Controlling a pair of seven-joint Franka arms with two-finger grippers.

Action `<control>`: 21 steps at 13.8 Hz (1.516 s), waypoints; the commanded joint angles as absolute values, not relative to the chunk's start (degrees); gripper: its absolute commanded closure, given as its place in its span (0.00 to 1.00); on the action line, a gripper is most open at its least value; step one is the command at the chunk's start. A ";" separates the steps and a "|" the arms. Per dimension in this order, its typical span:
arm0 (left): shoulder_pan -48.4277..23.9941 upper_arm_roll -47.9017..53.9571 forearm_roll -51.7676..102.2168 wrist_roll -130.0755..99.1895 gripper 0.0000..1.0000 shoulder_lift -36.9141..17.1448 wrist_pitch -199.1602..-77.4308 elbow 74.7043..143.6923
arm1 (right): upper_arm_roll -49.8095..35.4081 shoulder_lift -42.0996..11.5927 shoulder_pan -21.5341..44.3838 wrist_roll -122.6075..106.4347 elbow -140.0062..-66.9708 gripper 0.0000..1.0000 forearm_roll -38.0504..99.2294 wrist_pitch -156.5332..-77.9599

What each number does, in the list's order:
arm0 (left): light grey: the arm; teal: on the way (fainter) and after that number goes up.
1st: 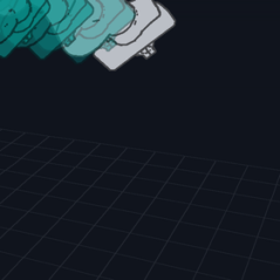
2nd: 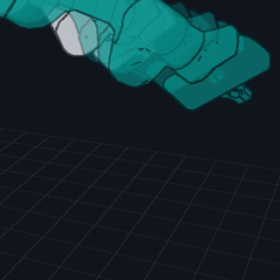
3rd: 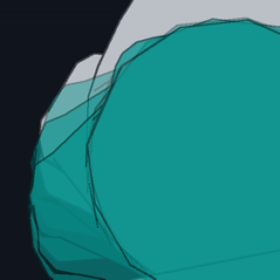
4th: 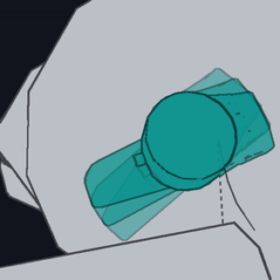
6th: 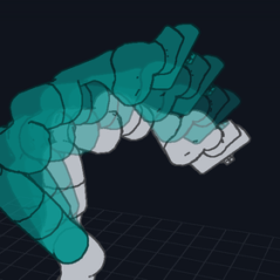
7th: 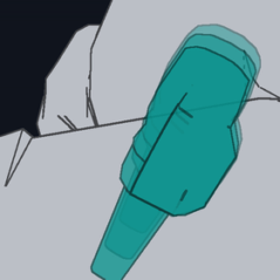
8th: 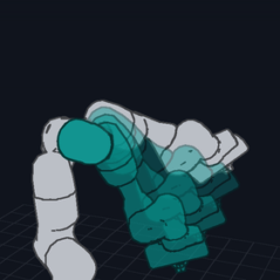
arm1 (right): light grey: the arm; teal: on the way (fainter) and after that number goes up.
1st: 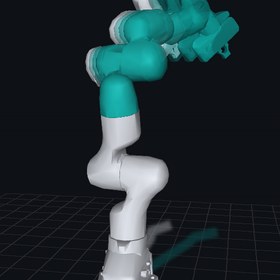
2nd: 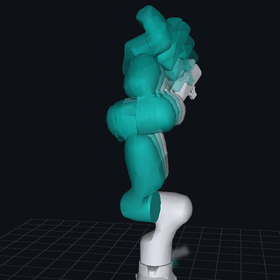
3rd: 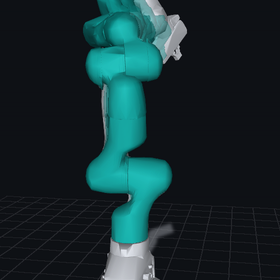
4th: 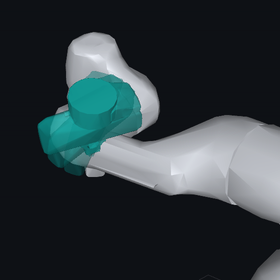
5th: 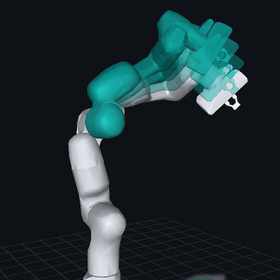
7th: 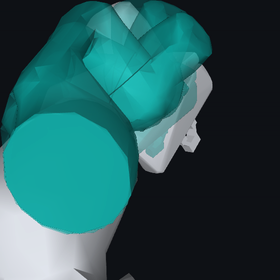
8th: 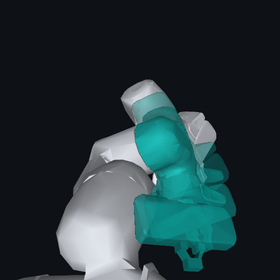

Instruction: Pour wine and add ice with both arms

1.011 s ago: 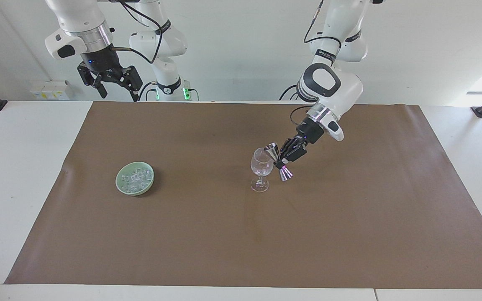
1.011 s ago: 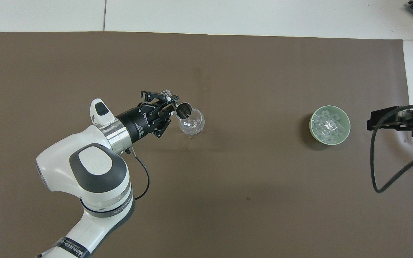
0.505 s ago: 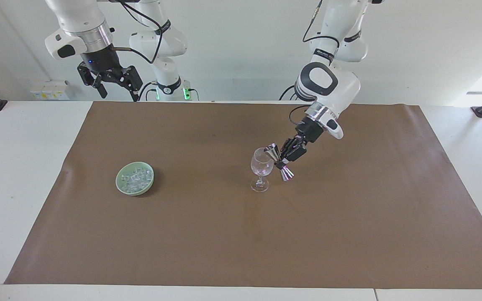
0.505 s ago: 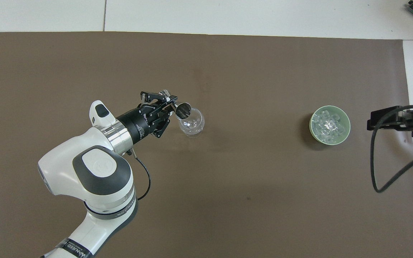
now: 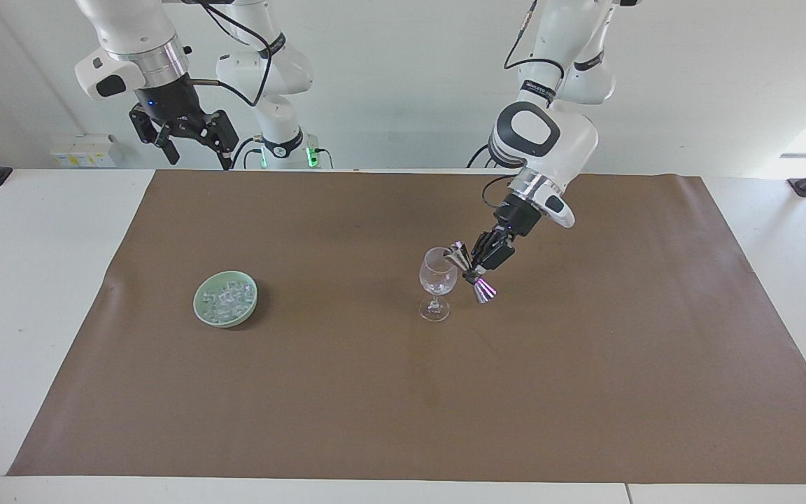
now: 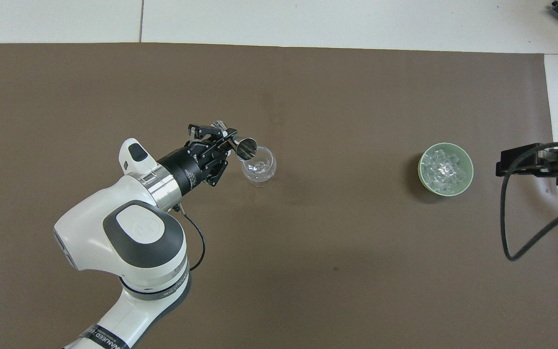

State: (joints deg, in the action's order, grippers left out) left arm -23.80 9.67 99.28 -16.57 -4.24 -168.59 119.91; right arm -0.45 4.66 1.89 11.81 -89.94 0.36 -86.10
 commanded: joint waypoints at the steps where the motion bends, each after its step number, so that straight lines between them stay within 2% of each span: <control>1: -25.75 8.88 100.72 -15.38 1.00 -3.69 -171.64 119.27 | -0.62 5.80 1.85 11.78 -91.32 0.00 -0.26 -86.84; 21: -28.39 8.79 100.02 -7.56 1.00 -4.48 -176.84 118.65 | -0.62 5.80 1.85 11.78 -91.32 0.00 -0.26 -86.84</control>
